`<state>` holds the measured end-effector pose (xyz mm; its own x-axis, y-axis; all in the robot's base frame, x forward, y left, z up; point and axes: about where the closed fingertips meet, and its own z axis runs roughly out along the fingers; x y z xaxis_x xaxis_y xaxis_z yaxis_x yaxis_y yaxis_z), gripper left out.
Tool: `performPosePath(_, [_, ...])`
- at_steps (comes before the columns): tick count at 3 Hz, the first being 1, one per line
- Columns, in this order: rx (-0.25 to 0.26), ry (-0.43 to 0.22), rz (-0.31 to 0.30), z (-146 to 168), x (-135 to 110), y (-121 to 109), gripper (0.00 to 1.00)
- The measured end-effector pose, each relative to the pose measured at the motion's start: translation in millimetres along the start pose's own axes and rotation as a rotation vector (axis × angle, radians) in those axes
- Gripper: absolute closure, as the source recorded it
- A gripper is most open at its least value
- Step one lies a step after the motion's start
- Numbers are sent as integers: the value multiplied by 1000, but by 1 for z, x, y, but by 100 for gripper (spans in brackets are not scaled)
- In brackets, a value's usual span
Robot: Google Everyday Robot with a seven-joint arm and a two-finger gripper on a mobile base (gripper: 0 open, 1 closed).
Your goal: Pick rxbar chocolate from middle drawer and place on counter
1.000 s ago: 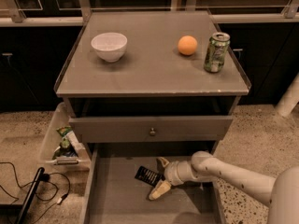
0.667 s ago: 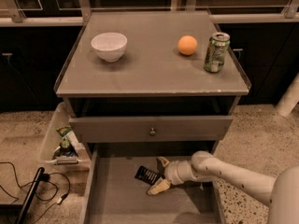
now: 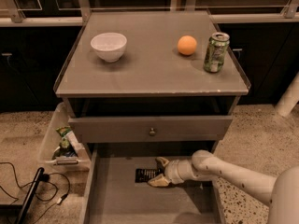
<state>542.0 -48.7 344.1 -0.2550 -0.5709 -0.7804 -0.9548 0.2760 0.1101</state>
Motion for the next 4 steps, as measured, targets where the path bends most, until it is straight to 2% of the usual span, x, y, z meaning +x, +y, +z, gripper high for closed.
performPosePath(1, [0,0,0,0,0,0,88])
performPosePath(2, [0,0,0,0,0,0,100])
performPosePath(3, [-12,-14,-13,-15,-18,5,100])
performPosePath(4, [-22,-1,-9,-21,-19,13,100])
